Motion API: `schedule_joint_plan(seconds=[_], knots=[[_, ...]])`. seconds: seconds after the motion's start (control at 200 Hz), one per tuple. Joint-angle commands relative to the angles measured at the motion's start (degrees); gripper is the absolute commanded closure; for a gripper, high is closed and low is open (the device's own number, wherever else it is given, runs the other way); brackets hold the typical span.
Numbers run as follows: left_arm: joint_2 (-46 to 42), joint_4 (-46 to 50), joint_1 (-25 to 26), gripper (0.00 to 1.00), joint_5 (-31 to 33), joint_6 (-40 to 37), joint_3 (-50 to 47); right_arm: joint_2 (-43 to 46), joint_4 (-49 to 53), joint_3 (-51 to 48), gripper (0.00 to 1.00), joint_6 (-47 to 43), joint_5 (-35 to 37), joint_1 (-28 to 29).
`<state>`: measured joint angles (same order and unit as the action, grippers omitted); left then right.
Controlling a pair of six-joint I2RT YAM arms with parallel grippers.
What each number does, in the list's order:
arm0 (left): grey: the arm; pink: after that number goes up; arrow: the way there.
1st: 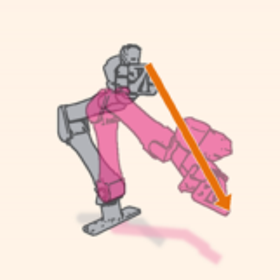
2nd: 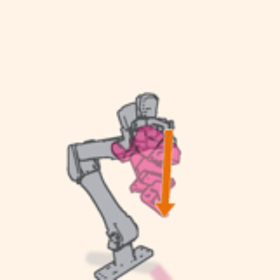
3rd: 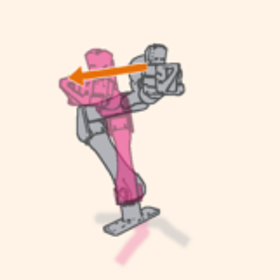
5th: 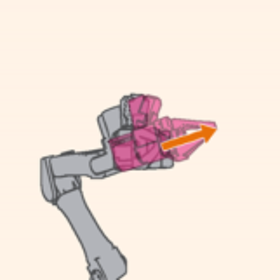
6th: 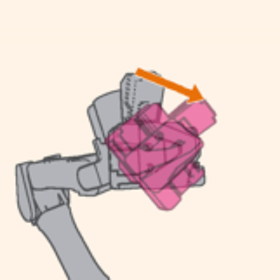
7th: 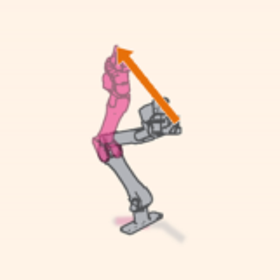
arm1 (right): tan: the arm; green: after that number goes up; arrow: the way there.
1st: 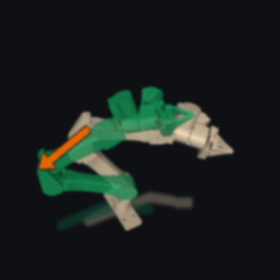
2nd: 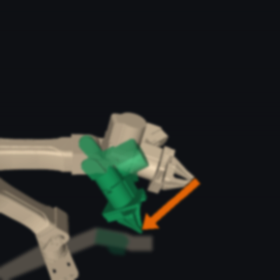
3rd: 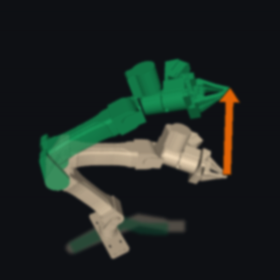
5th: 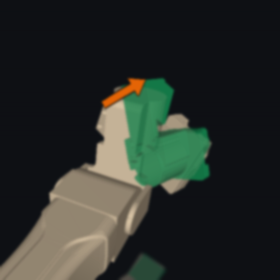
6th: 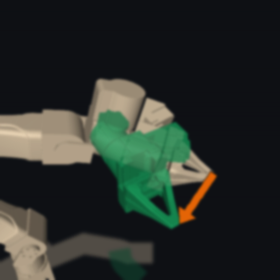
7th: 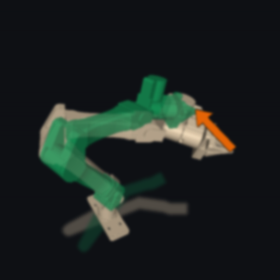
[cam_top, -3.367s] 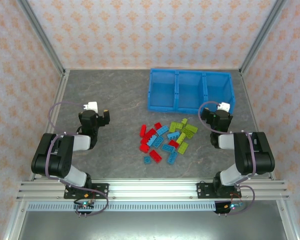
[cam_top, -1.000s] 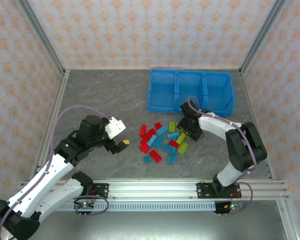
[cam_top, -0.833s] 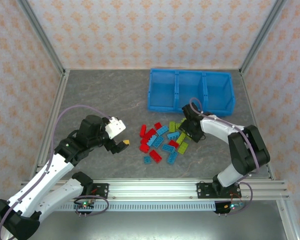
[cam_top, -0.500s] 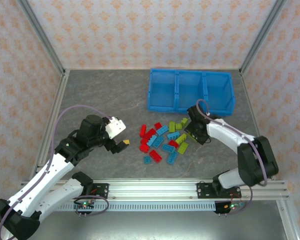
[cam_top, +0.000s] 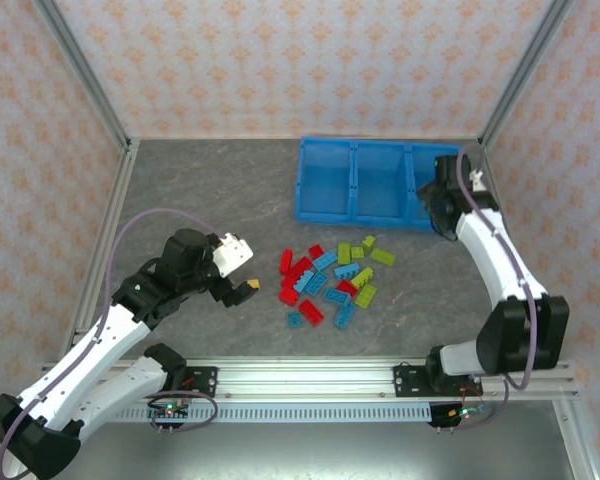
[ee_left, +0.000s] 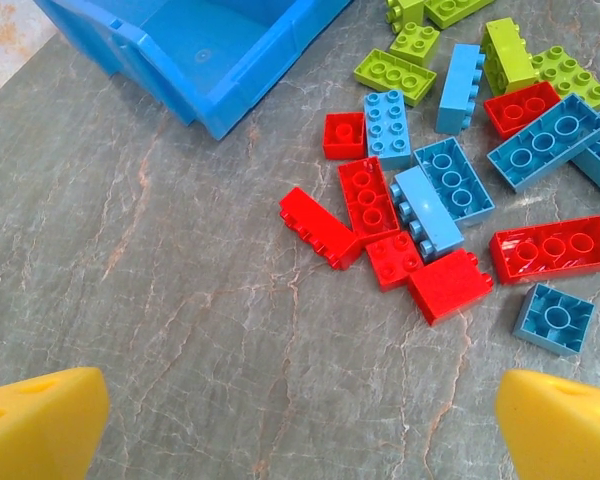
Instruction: Sort the legos into containers by color
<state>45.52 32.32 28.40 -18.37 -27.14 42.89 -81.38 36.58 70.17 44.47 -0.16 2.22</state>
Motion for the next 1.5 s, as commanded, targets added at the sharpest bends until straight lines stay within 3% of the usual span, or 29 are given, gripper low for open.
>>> schedule_joint_plan(seconds=[0.0, 0.155, 0.28, 0.48, 0.656, 0.801, 0.941, 1.106, 1.226, 1.491], knots=[[-0.58, -0.85, -0.01, 0.0, 1.83, -0.82, 0.57, -8.97, -1.27, 6.37, 0.33, -2.92, -1.77, -3.21], [-1.23, -1.45, -0.01, 0.0, 2.87, -0.83, -0.1, -23.39, -0.16, 16.86, 0.32, -2.63, -8.34, -5.84], [-1.05, -1.38, -0.01, 0.0, 3.93, -0.66, -0.18, -29.52, 3.31, 23.62, 0.18, -3.66, -8.55, -5.84], [-1.04, -1.73, 0.02, 0.0, 4.16, -0.66, -0.27, -24.22, 3.38, 22.62, 0.06, -3.91, -6.51, -5.89], [-0.34, -1.54, 0.03, 0.0, 3.56, -0.6, -0.08, -10.9, 3.99, 14.8, 0.06, -6.11, -7.76, -5.01], [-0.08, -1.73, -0.04, 0.0, 3.7, -0.57, -0.1, 3.28, 5.54, 3.96, 0.07, -11.58, -7.67, 2.13], [1.16, -2.07, 0.06, 0.0, 2.71, -0.56, 0.0, 8.92, 11.09, -2.26, 0.12, -18.5, -7.98, 14.02], [3.77, -1.84, 0.01, 0.0, 1.7, -0.62, 1.12, 2.82, 19.76, -1.6, 0.18, -22.24, -9.18, 25.1], [4.86, -0.81, 0.03, 0.0, 1.81, -0.68, 1.93, -3.35, 21.9, -0.28, 0.15, -30.57, -4.78, 33.06], [3.01, -0.81, 0.02, 0.0, 1.97, -1.01, 0.94, -12.06, 18.86, 0.14, 0.01, -41.56, -5.97, 35.06]])
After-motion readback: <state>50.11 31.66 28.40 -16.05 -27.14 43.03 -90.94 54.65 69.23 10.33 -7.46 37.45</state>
